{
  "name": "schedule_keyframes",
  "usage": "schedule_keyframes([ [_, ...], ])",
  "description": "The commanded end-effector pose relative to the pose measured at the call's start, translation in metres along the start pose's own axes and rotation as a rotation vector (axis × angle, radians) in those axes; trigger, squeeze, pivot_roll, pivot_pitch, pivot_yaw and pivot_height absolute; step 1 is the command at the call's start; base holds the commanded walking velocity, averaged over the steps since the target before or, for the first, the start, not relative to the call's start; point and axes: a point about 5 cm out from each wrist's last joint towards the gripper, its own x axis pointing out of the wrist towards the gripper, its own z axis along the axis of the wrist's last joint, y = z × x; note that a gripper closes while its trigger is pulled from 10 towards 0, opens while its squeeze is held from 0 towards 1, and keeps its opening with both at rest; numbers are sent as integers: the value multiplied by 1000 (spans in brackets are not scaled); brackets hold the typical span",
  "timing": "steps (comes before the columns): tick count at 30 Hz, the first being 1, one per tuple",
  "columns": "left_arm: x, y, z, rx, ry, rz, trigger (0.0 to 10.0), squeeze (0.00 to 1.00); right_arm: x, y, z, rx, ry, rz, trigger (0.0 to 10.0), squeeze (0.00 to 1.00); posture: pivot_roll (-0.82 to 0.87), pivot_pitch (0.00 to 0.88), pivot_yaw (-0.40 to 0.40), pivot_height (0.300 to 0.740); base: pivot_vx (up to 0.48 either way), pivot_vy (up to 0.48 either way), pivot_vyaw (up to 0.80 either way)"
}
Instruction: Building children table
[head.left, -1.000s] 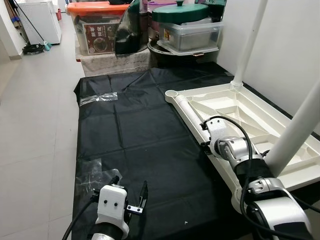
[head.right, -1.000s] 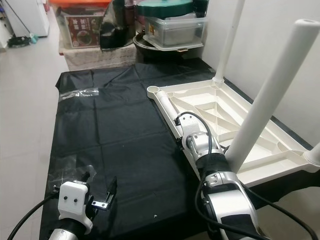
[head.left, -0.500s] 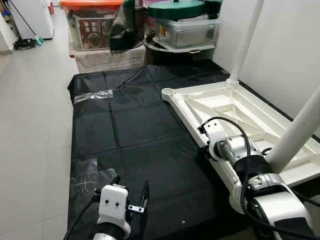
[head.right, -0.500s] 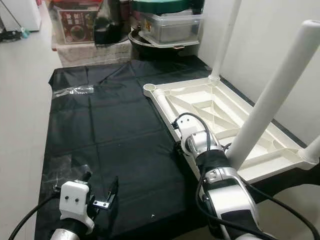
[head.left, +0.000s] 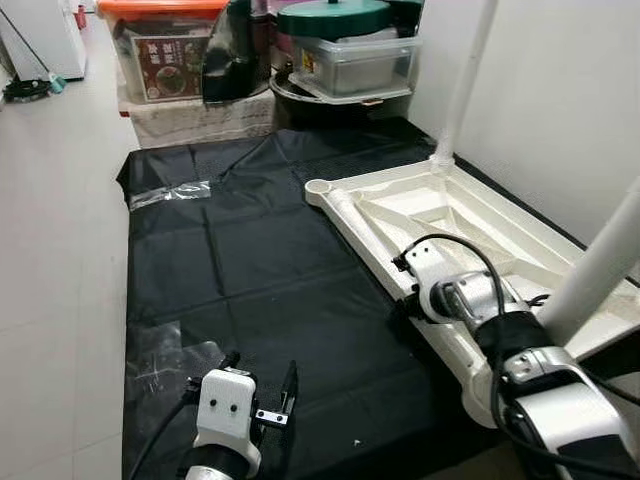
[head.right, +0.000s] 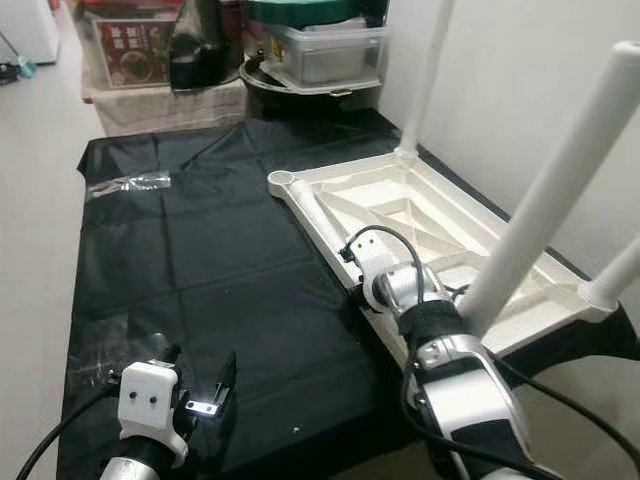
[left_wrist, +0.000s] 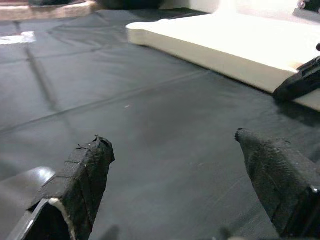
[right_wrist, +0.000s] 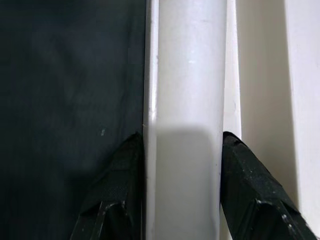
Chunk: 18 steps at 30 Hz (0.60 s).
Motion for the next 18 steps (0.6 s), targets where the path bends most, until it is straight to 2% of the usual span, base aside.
schedule_keyframes([
  [1, 0, 2, -4, 10, 20, 4, 10000, 0, 2, 23, 7, -180, -92, 206, 0, 0, -5, 48, -52, 740, 0, 0, 0],
  [2, 0, 2, -4, 10, 20, 4, 10000, 0, 2, 23, 7, -180, -92, 206, 0, 0, -5, 48, -52, 740, 0, 0, 0],
  [3, 0, 2, -4, 11, 19, 4, 10000, 0, 1, 24, 4, -244, -90, 245, 0, 0, -3, 47, -52, 740, 0, 0, 0],
  [4, 0, 2, -4, 11, 19, 4, 10000, 0, 1, 24, 4, -244, -90, 245, 0, 0, -3, 47, -52, 740, 0, 0, 0],
  [5, 0, 3, -4, 13, 19, 5, 10000, 0, 0, 24, -1, -301, -82, 282, 0, 0, -3, 47, -52, 740, 0, 0, 0],
  [6, 1, 4, -3, 17, 17, 7, 10000, 0, -3, 22, -8, -428, -74, 344, 0, 0, -2, 46, -52, 740, 0, 0, 0],
  [7, 1, 4, -3, 18, 16, 8, 10000, 0, -5, 21, -10, -469, -67, 366, 0, 0, 0, 47, -49, 740, 0, 0, 0],
  [10, 1, 5, -3, 19, 16, 9, 10000, 0, -6, 20, -12, -499, -59, 385, 0, 0, 0, 47, -49, 740, 0, 0, 0],
  [12, 1, 6, -3, 23, 15, 9, 10000, 0, -10, 20, -19, -577, -48, 451, 0, 0, 3, 45, -47, 740, 0, 0, 0],
  [13, 1, 6, -3, 23, 15, 9, 10000, 0, -10, 20, -19, -577, -48, 451, 0, 0, 3, 45, -47, 740, 0, 0, 0],
  [15, 2, 7, -3, 31, 14, 9, 10000, 0, -14, 15, -28, -670, -14, 506, 0, 0, 7, 42, -45, 740, 0, 0, 0],
  [18, 2, 8, -3, 34, 12, 8, 10000, 0, -17, 13, -30, -721, -11, 532, 0, 0, 7, 41, -44, 740, 0, 0, 0],
])
